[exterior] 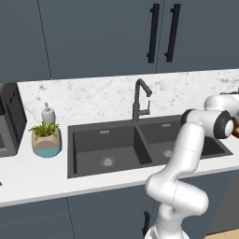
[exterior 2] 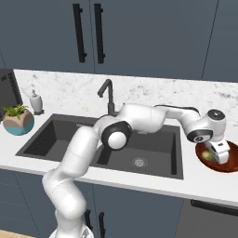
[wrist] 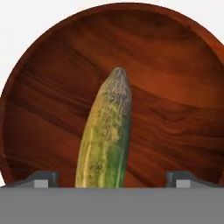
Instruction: Pick the cucumber from the sink and place it in the bowl. Then pick the bowl and place it in the microwave. Then close the microwave door and press the start button.
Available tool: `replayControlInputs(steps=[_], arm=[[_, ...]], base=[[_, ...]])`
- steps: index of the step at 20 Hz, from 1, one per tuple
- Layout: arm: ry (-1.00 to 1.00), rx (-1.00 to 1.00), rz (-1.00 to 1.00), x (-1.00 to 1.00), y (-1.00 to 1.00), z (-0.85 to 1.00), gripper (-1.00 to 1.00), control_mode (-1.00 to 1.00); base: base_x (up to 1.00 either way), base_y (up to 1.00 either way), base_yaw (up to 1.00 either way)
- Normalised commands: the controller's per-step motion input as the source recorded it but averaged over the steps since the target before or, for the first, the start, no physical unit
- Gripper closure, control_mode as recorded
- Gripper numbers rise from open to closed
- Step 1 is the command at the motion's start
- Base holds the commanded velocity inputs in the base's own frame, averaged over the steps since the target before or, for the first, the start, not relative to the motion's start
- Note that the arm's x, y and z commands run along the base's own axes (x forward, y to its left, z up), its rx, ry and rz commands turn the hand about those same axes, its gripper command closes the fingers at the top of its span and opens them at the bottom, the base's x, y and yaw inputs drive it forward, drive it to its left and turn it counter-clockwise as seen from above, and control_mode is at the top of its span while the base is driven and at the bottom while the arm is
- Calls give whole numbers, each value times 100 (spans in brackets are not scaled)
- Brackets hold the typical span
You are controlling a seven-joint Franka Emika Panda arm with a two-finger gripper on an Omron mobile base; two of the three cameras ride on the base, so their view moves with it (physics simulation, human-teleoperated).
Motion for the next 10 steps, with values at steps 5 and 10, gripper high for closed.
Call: replayControlInputs(steps=[5, 10], arm=[[-2, -5, 0, 3, 44, 50, -100, -100], [5, -5, 0, 8, 35, 36, -100, -100]], base=[[0, 0, 0], [0, 0, 0]])
